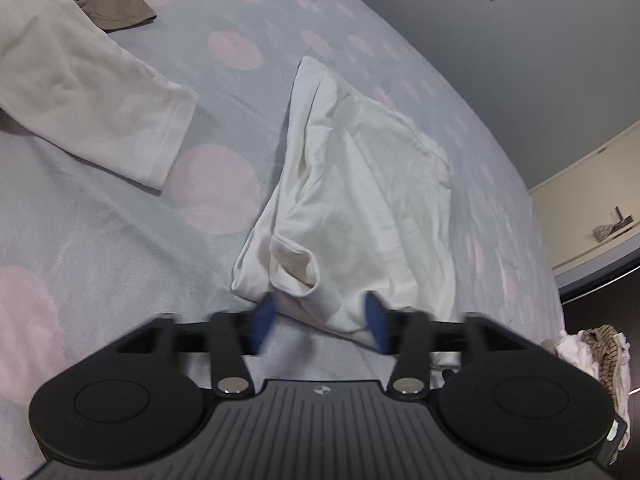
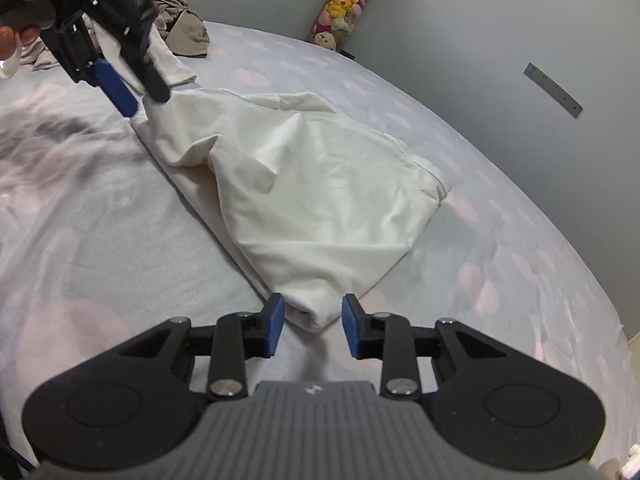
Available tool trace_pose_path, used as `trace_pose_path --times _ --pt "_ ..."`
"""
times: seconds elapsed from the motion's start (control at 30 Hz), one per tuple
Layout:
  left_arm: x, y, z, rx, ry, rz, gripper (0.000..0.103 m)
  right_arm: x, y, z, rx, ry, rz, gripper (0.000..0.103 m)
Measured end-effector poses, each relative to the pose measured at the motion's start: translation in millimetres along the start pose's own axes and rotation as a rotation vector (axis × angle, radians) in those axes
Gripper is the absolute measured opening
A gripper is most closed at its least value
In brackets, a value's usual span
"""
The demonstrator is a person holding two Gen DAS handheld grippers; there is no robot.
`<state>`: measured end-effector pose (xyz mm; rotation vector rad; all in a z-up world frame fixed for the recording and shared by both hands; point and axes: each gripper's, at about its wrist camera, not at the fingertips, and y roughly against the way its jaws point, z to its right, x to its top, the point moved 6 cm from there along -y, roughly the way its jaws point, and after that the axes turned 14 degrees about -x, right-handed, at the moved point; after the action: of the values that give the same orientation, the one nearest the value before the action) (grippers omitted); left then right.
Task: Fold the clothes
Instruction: 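Pinch the folded shirt end with the left gripper and tuck it, then release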
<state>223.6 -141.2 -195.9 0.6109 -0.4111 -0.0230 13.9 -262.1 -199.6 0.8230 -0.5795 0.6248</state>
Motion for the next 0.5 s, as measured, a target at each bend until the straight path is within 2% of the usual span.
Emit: trace_pose_path --times 0.2,0.27,0.33,0.37,0.4,0.47,0.5 --pt "2.6 -3.3 -5.2 -0.018 0.055 0.02 0.055 -0.6 -1.5 -1.1 0.006 -0.008 -0.003 0.034" --pt "3.4 -4.4 -7.0 -0.025 0.073 0.027 0.052 -0.7 -1.3 -1.2 0.001 -0.001 0.002 0.034" --pt "3.2 -8.3 -9.1 -0.035 0.091 0.029 0.036 -1.0 -2.1 0.2 -0.001 -0.009 0.0 0.034" --pt "3.0 -10.5 -10.1 -0.041 0.099 0.03 0.024 -1.2 -2.9 0.5 -0.003 -0.008 -0.003 0.034" --pt "4.2 -11.2 -10.2 -0.041 0.1 0.034 0.017 -1.6 -3.9 -0.1 -0.001 -0.002 -0.006 0.034" --pt "7.7 -11.4 -9.7 -0.039 0.094 0.044 0.008 -1.8 -5.1 -2.6 -0.003 0.021 -0.003 0.034" --pt "10.4 -10.8 -7.4 -0.04 0.086 0.047 0.008 -2.0 -5.9 -3.9 -0.008 0.034 0.0 0.034"
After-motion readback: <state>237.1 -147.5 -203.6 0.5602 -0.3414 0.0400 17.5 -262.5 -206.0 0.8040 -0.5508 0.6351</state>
